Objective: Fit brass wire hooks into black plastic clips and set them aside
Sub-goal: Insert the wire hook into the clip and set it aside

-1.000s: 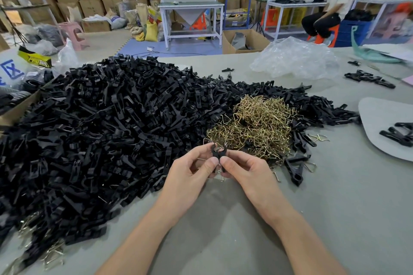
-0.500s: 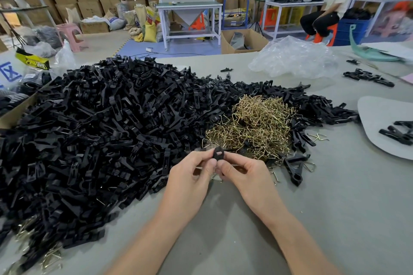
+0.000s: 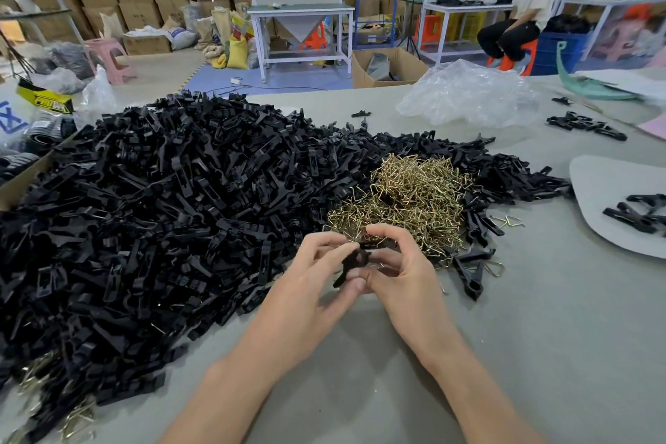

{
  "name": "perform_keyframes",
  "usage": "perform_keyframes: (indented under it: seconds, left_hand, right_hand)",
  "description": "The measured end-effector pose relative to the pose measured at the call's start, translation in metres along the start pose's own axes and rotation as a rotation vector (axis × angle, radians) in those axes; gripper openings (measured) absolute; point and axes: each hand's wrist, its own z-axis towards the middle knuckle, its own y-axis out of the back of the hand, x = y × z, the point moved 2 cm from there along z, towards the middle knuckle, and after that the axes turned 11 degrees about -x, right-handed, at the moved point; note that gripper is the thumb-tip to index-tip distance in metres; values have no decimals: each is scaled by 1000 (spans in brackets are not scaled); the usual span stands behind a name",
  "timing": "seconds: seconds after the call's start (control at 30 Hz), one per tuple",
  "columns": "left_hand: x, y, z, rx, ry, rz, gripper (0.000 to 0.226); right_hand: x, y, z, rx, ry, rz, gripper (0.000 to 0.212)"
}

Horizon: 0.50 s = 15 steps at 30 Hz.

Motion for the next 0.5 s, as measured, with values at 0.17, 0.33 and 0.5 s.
perform_keyframes:
  seconds: [0.17, 0.33, 0.5]
  left_hand:
    - [0, -3, -4, -32, 29, 8, 47]
    - [-4, -3, -3, -71, 218, -125, 75]
    - [4, 3, 9, -265, 191, 48, 42]
  right_hand:
    - [-5, -1, -1, 24, 27, -62, 49]
    - [1, 1, -1, 46, 63, -34, 36]
    - [3, 11, 8, -151, 6, 103, 23]
